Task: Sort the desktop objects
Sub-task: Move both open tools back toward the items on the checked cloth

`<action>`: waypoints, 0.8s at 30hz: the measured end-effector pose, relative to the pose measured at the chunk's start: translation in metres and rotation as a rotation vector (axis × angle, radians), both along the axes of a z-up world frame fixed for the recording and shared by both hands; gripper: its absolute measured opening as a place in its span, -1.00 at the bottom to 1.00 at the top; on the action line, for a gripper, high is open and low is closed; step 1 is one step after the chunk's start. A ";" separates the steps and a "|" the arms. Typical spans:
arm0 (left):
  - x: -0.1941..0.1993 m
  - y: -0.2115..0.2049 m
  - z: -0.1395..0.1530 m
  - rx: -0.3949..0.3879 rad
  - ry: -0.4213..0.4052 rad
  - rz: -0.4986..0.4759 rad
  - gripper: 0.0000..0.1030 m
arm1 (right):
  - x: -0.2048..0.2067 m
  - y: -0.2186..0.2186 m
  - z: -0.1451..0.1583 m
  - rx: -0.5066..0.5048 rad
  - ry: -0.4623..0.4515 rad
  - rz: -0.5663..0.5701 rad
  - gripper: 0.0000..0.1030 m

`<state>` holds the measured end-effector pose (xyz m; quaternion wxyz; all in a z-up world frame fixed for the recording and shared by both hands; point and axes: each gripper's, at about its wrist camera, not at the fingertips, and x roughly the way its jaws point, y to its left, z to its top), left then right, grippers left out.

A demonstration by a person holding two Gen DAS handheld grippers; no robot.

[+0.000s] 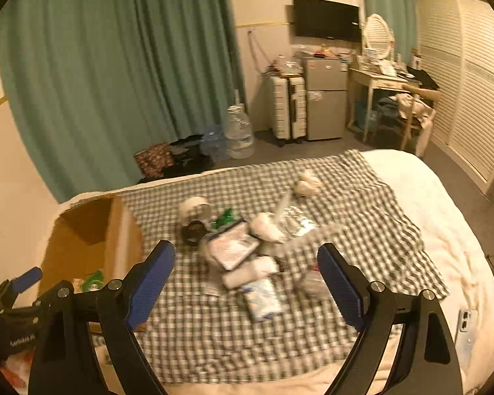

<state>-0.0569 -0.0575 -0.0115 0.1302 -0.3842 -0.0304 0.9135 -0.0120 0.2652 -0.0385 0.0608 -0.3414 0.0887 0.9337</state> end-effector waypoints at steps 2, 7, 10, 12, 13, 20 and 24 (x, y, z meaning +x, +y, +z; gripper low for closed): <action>0.003 0.020 -0.011 0.026 -0.028 -0.003 1.00 | 0.006 0.019 -0.010 -0.006 -0.010 -0.010 0.72; 0.002 0.076 -0.053 0.039 -0.083 0.002 1.00 | 0.011 0.060 -0.043 -0.017 -0.040 -0.048 0.72; -0.004 0.106 -0.080 0.022 -0.107 0.002 1.00 | 0.010 0.087 -0.071 -0.032 -0.058 -0.074 0.72; -0.008 0.125 -0.099 0.005 -0.116 0.000 1.00 | 0.010 0.101 -0.093 -0.016 -0.052 -0.098 0.72; -0.011 0.129 -0.106 -0.007 -0.118 0.002 1.00 | 0.008 0.107 -0.104 -0.007 -0.062 -0.109 0.72; -0.026 0.166 -0.159 -0.066 -0.151 0.020 1.00 | -0.020 0.140 -0.174 -0.079 -0.157 -0.131 0.72; -0.038 0.176 -0.185 -0.096 -0.185 0.023 1.00 | -0.038 0.146 -0.188 -0.172 -0.152 -0.117 0.72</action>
